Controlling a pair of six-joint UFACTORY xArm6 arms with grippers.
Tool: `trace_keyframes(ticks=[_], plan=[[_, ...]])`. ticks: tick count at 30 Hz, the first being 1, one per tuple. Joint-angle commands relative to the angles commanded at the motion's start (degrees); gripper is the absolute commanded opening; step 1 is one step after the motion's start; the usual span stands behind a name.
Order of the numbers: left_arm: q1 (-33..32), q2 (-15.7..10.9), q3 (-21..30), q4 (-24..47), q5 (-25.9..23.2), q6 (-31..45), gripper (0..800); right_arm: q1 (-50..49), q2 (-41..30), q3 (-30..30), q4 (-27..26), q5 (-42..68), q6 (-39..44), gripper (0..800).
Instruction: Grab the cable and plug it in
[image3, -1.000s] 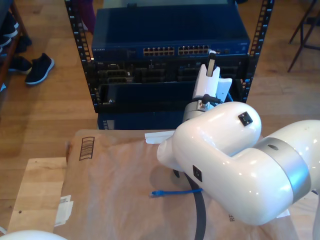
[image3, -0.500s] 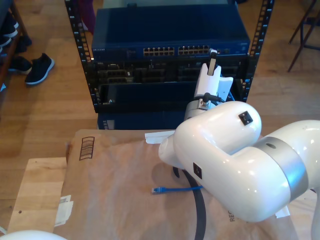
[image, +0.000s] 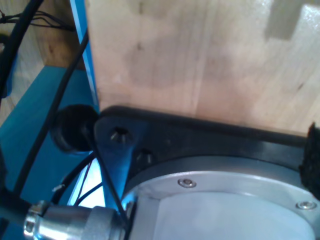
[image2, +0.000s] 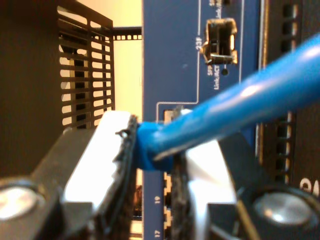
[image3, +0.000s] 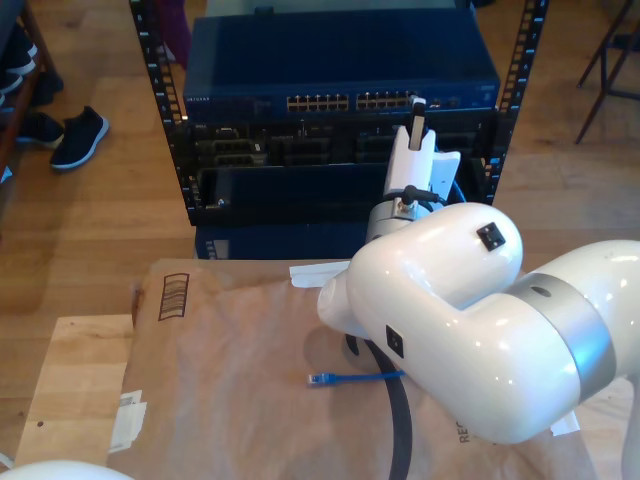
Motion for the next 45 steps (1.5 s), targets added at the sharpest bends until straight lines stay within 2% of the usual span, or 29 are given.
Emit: trace_keyframes(ticks=[45], plan=[[0.00, 0.00, 0.00, 0.00, 0.00, 0.00, 799, -0.88, 2.99, -3.34, -1.49, 0.18, -0.35, 0]])
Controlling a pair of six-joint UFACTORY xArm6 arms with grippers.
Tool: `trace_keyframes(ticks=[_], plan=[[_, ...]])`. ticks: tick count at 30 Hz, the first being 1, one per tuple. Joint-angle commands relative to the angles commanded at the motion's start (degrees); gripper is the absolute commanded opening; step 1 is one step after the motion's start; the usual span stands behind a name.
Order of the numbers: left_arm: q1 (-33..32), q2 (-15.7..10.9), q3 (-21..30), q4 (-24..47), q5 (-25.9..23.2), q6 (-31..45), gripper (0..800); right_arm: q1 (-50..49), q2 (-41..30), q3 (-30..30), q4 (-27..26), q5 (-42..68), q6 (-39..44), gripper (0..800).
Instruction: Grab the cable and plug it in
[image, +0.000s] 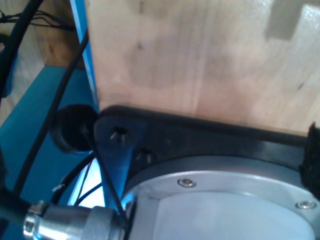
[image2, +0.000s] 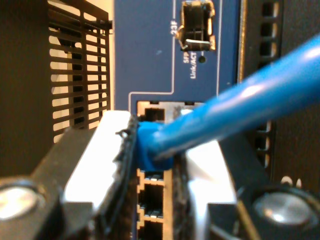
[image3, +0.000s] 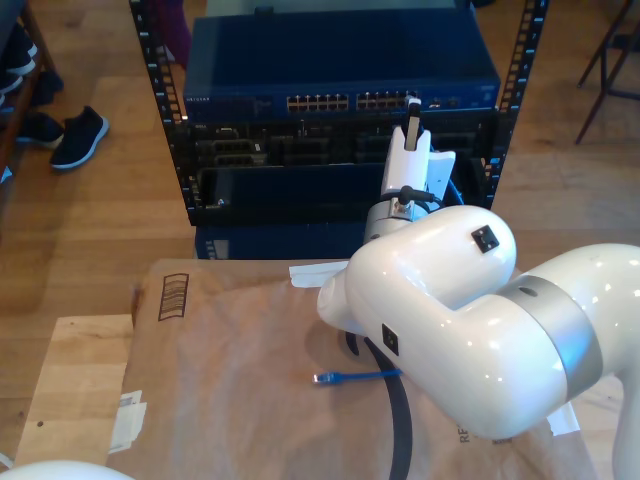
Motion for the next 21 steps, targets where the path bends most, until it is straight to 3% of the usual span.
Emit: trace_keyframes(ticks=[21], plan=[[0.09, 0.00, 0.00, 0.00, 0.00, 0.09, 799, -0.26, 0.44, -1.14, 0.00, 0.00, 0.09, 0]])
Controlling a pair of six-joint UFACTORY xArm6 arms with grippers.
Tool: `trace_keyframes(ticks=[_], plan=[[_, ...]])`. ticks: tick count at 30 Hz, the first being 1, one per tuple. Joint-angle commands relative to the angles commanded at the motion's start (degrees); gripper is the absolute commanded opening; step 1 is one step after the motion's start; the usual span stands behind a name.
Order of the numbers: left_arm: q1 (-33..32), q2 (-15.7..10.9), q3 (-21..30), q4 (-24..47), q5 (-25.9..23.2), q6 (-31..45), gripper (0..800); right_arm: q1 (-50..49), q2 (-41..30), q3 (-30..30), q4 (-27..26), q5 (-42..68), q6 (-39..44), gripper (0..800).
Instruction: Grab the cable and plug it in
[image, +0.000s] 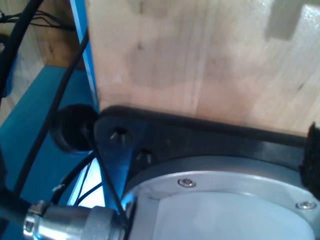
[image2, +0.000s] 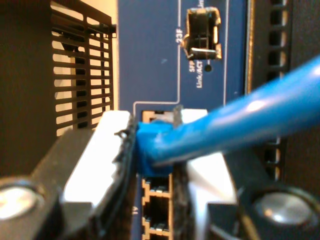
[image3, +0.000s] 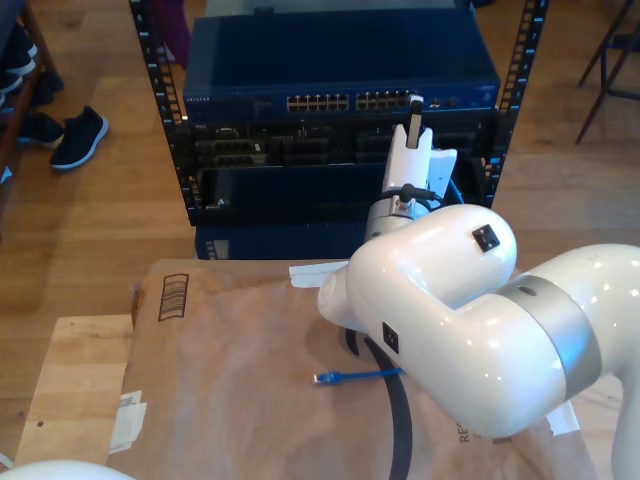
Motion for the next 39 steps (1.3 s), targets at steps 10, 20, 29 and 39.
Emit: trace_keyframes(ticks=[10, 20, 29, 39], plan=[[-0.09, 0.09, 0.00, 0.00, 0.00, -0.09, 799, 0.35, -0.53, 1.14, -0.09, -0.62, 0.18, 0], [0.00, 0.00, 0.00, 0.00, 0.00, 0.00, 799, 0.35, -0.35, 0.53, 0.00, -0.44, 0.09, 0], [0.00, 0.09, 0.00, 0.00, 0.00, 0.00, 799, 0.18, 0.00, 0.35, 0.00, -0.18, 0.09, 0], [-0.09, 0.09, 0.00, 0.00, 0.00, -0.09, 799, 0.18, -0.18, 0.35, 0.00, -0.18, 0.09, 0]])
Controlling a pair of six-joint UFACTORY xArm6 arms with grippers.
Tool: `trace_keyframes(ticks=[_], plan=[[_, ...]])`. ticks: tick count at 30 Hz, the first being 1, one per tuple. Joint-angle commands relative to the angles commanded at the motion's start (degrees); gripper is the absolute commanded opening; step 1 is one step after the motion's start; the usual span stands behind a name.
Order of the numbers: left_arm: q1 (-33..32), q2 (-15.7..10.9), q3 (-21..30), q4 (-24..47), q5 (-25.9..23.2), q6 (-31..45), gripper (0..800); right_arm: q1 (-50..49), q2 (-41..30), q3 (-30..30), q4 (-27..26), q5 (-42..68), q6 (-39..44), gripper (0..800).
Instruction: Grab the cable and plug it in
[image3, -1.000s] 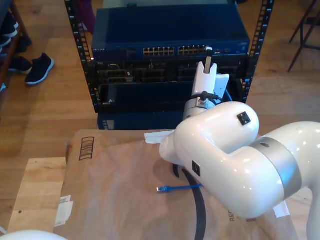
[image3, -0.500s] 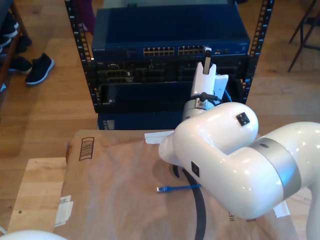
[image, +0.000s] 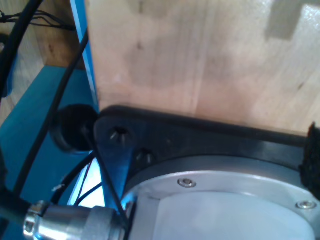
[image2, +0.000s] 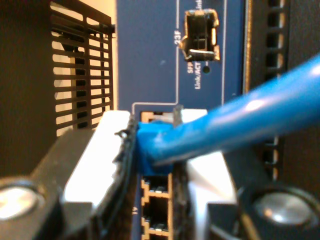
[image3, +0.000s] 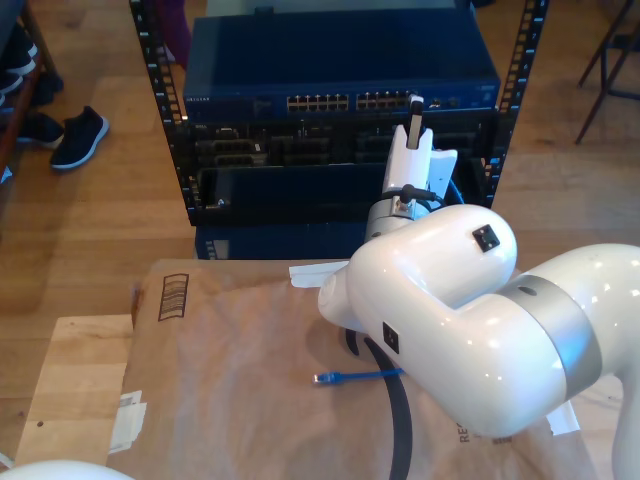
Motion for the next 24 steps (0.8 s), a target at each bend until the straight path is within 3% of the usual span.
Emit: trace_keyframes(ticks=[24], plan=[[0.00, -0.09, 0.00, 0.00, 0.00, 0.09, 799, 0.00, 0.44, -1.05, -0.44, 0.09, 0.00, 0]])
